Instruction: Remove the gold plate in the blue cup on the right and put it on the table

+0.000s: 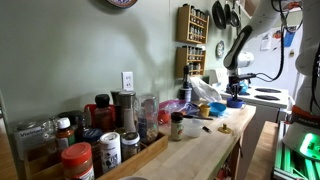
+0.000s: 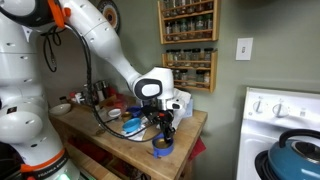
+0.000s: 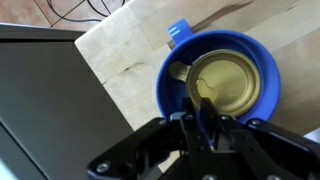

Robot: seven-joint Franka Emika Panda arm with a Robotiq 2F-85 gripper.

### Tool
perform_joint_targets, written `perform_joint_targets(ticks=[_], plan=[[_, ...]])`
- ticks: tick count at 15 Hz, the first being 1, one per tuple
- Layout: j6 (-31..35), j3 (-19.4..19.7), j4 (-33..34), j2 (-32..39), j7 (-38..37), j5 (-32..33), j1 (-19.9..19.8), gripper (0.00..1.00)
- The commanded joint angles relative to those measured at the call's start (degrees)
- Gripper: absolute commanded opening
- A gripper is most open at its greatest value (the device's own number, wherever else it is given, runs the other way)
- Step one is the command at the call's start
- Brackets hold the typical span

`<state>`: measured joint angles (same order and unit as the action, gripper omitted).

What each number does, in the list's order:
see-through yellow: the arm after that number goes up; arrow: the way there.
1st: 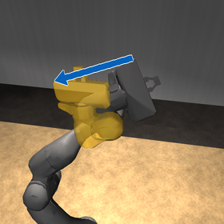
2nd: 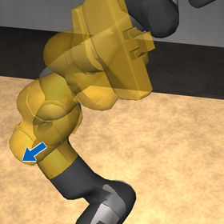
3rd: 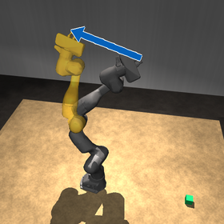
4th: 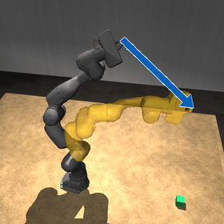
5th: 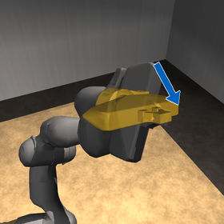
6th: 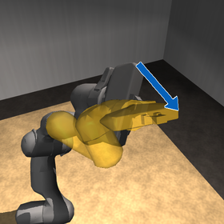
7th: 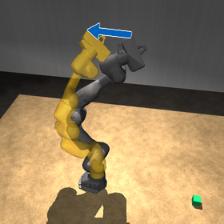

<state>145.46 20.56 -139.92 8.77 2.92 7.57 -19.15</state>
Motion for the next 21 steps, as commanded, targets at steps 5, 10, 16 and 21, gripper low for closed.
perform_joint_targets(ticks=[5, 10, 16, 21], plan=[[-2.2, -1.4, -1.5, -2.2, 8.0, -5.1, -0.9, 0.78], [-2.7, -2.5, -0.3, 0.5, 14.1, -12.7, -2.1, 0.80], [-3.3, -3.1, 1.1, 2.6, 18.9, -18.3, -3.7, 0.49], [-2.2, -2.9, 3.1, 5.4, 17.6, -17.9, -4.2, 0.53]])
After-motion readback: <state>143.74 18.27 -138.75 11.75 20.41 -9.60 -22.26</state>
